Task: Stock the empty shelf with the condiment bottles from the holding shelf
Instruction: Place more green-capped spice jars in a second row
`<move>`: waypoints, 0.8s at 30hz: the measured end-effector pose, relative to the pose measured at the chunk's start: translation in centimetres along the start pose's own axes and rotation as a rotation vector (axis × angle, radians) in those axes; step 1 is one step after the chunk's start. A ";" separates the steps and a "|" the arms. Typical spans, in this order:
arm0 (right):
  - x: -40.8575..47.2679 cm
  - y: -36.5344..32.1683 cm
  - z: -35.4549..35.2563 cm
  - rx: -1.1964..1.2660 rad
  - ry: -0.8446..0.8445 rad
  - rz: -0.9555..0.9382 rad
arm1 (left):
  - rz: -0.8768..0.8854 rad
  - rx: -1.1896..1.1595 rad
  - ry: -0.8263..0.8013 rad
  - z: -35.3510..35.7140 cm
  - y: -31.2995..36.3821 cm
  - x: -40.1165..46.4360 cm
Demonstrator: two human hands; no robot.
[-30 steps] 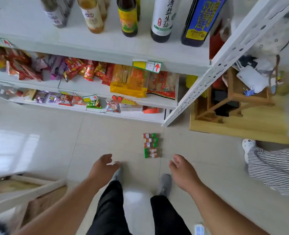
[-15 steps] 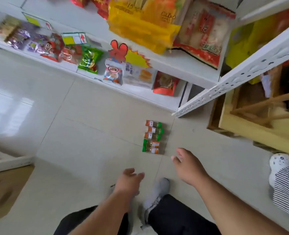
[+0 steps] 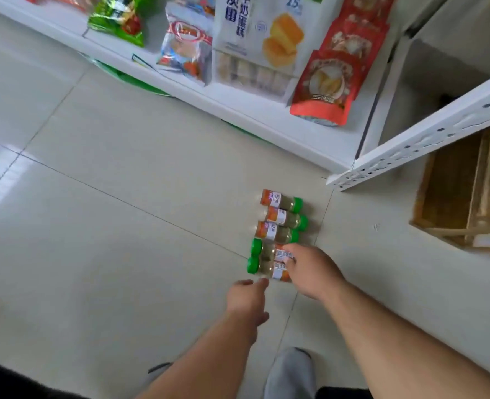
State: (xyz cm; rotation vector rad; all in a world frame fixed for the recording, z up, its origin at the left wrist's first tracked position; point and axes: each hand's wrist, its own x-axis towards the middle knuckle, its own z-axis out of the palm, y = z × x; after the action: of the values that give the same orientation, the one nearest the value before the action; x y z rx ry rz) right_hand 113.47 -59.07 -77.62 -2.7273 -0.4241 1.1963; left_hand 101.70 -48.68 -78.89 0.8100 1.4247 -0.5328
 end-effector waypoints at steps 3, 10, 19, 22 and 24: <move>2.2 1.4 1.8 -0.083 0.046 -0.032 | -0.016 -0.005 -0.002 1.2 -0.5 3.2; 3.8 3.3 3.6 -0.085 0.125 -0.141 | -0.034 0.018 0.060 3.1 -1.7 6.2; 3.4 3.6 3.5 -0.044 0.185 -0.161 | -0.118 0.011 0.227 1.2 -4.2 6.4; 4.1 3.3 3.8 -0.113 0.128 -0.157 | -0.153 -0.071 0.183 1.3 -4.8 6.1; 4.3 3.3 4.2 -0.152 0.068 -0.158 | -0.154 -0.105 0.162 1.6 -4.8 6.2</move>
State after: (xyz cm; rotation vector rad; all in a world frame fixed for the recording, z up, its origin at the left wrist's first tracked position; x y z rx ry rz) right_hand 113.83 -60.87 -84.27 -2.7866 -0.7348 1.0687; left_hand 99.75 -52.06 -85.86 0.6749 1.6599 -0.5133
